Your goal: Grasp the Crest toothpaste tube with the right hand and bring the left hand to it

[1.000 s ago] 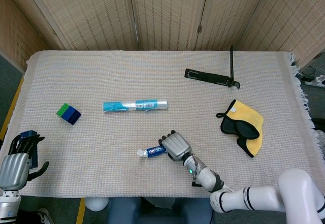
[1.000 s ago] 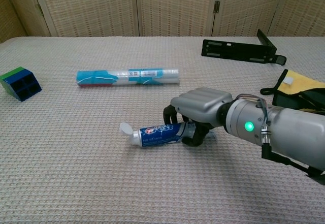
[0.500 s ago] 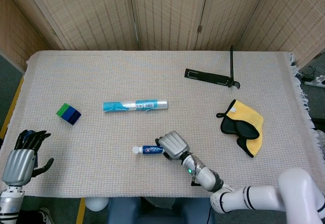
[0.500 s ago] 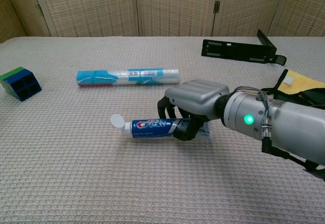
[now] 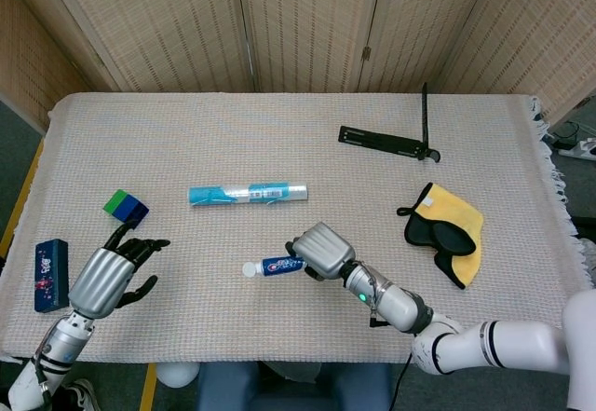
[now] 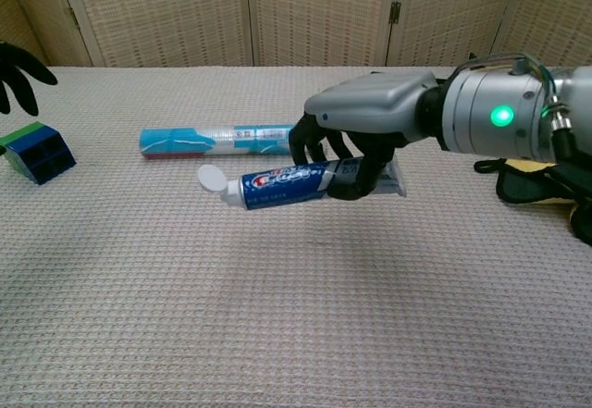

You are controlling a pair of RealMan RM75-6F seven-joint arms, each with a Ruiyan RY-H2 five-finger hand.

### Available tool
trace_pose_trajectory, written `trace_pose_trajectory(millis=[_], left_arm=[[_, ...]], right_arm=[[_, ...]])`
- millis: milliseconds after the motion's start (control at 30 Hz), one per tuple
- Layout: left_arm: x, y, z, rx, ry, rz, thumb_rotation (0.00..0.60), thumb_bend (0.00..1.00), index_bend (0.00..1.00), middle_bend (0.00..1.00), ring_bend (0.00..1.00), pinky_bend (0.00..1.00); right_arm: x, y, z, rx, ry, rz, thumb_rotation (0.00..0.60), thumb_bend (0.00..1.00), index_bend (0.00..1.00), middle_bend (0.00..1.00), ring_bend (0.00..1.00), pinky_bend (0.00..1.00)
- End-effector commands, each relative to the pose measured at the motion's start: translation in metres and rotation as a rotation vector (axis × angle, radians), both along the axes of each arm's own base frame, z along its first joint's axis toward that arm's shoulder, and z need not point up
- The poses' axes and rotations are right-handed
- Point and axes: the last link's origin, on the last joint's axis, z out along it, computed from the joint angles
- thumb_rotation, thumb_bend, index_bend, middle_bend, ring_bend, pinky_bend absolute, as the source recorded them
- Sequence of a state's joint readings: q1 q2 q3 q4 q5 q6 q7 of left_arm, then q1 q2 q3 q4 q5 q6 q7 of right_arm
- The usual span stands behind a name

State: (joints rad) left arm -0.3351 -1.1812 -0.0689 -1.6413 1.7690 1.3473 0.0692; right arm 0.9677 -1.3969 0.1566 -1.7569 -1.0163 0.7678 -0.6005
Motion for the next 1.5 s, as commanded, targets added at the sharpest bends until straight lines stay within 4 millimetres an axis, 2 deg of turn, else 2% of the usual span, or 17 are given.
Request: trace_pose_trajectory(millis=[33, 100, 167, 300, 500, 867, 1133, 1367, 1500], left_arm=[[0.019, 0.004, -0.014, -0.074, 0.069, -0.083, 0.600, 0.49, 0.26, 0.64, 0.63, 0.43], [0.030, 0.004, -0.023, -0.106, 0.098, -0.125, 0.600, 0.54, 0.25, 0.70, 0.68, 0.54], [0.038, 0.005, -0.030, -0.130, 0.115, -0.147, 0.600, 0.58, 0.24, 0.75, 0.72, 0.58], [0.050, 0.007, -0.043, -0.166, 0.146, -0.180, 0.600, 0.67, 0.24, 0.83, 0.78, 0.60], [0.059, 0.004, -0.055, -0.189, 0.175, -0.206, 0.600, 0.70, 0.23, 0.85, 0.79, 0.61], [0.055, 0.006, -0.062, -0.193, 0.197, -0.174, 0.600, 0.70, 0.23, 0.86, 0.79, 0.61], [0.044, 0.009, -0.058, -0.181, 0.197, -0.129, 0.600, 0.70, 0.25, 0.86, 0.79, 0.61], [0.042, 0.009, -0.058, -0.177, 0.179, -0.113, 0.600, 0.70, 0.24, 0.86, 0.79, 0.59], [0.042, 0.010, -0.055, -0.178, 0.117, -0.073, 0.600, 0.70, 0.22, 0.85, 0.76, 0.59]], right_arm=[[0.010, -0.002, 0.007, 0.001, 0.049, 0.036, 0.600, 0.53, 0.78, 0.65, 0.68, 0.59], [0.016, -0.003, 0.010, -0.003, 0.063, 0.042, 0.600, 0.53, 0.78, 0.65, 0.68, 0.59], [0.020, -0.003, 0.011, -0.003, 0.065, 0.040, 0.600, 0.53, 0.78, 0.65, 0.68, 0.59], [0.025, -0.004, 0.010, -0.013, 0.075, 0.040, 0.600, 0.53, 0.78, 0.65, 0.68, 0.59], [0.028, -0.004, 0.005, -0.010, 0.084, 0.037, 0.600, 0.53, 0.78, 0.65, 0.68, 0.59], [0.032, -0.002, 0.001, -0.001, 0.049, 0.039, 0.600, 0.53, 0.79, 0.66, 0.68, 0.59], [0.034, -0.003, 0.007, -0.001, -0.049, 0.005, 0.600, 0.53, 0.80, 0.67, 0.69, 0.60], [0.038, -0.001, 0.009, 0.017, -0.160, -0.024, 0.600, 0.53, 0.81, 0.68, 0.69, 0.60], [0.034, 0.001, 0.008, 0.024, -0.192, -0.039, 0.600, 0.53, 0.81, 0.68, 0.69, 0.60]])
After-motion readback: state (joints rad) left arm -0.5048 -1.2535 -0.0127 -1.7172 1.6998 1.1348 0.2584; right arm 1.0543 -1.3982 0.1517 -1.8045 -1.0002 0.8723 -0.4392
